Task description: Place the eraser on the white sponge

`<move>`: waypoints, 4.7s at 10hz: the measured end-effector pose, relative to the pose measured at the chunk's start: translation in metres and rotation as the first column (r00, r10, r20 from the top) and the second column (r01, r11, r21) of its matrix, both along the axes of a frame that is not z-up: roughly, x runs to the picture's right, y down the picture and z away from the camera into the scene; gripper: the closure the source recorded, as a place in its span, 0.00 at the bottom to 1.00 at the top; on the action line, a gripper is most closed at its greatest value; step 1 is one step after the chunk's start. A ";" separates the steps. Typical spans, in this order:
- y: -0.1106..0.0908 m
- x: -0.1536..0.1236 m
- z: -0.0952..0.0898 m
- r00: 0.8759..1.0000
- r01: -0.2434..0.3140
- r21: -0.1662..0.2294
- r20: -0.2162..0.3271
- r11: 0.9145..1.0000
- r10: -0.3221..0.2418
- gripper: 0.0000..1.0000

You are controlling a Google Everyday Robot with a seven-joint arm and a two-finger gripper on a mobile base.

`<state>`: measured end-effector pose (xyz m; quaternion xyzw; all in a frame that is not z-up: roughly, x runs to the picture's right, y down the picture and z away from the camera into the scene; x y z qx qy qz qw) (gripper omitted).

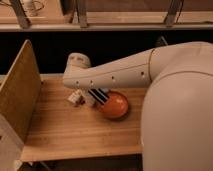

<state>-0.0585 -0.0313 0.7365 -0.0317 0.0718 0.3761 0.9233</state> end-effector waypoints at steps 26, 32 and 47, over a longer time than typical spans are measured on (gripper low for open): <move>-0.046 0.061 0.181 0.904 -0.346 -0.138 0.215 0.928 0.369 1.00; -0.050 0.024 0.197 0.889 -0.287 -0.211 0.304 0.934 0.342 1.00; -0.042 0.054 0.258 0.877 -0.272 -0.232 0.341 0.934 0.339 1.00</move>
